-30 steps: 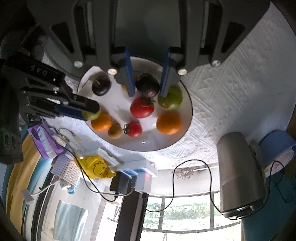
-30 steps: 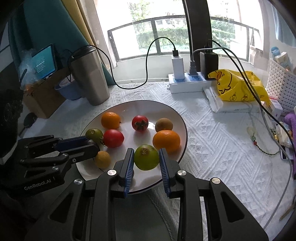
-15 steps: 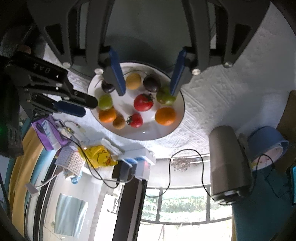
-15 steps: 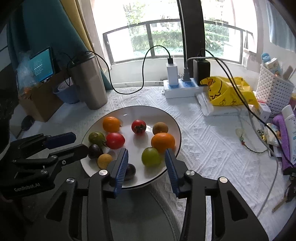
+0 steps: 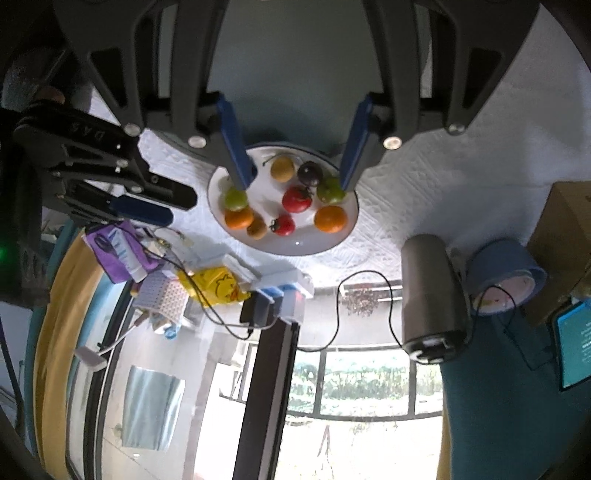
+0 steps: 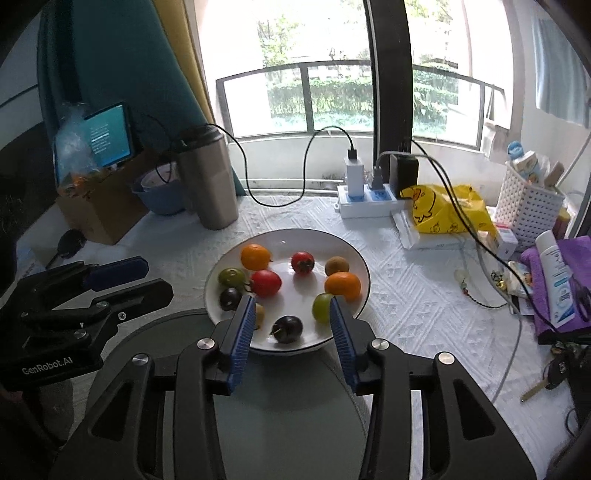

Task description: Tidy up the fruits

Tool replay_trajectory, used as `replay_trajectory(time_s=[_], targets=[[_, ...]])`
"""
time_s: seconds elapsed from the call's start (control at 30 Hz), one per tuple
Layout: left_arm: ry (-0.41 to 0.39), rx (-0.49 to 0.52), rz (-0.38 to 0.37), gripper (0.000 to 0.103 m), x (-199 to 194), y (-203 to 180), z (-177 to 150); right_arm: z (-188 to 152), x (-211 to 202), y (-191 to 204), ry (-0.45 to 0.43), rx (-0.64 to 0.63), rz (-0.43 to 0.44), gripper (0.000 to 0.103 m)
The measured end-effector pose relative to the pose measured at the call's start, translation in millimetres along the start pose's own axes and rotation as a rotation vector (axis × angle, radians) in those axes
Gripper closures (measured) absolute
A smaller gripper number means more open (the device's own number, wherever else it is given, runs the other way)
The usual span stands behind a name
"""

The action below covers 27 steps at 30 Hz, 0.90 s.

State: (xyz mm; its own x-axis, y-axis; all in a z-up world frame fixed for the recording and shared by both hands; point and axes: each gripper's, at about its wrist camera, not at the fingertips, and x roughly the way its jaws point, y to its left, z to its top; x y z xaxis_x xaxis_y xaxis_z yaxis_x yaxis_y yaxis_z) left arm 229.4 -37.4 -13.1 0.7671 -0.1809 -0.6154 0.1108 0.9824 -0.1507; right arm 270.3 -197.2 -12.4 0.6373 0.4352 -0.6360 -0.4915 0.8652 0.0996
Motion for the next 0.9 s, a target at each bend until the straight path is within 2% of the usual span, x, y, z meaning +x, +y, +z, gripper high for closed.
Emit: replay_trajectory(time_s=[0.9], targets=[[-0.168, 0.036, -0.048, 0.051, -116.4, -25.1, -27.3, -16.1, -106.9, 64.7, -0.146, -0.085, -0.015, 0.059]])
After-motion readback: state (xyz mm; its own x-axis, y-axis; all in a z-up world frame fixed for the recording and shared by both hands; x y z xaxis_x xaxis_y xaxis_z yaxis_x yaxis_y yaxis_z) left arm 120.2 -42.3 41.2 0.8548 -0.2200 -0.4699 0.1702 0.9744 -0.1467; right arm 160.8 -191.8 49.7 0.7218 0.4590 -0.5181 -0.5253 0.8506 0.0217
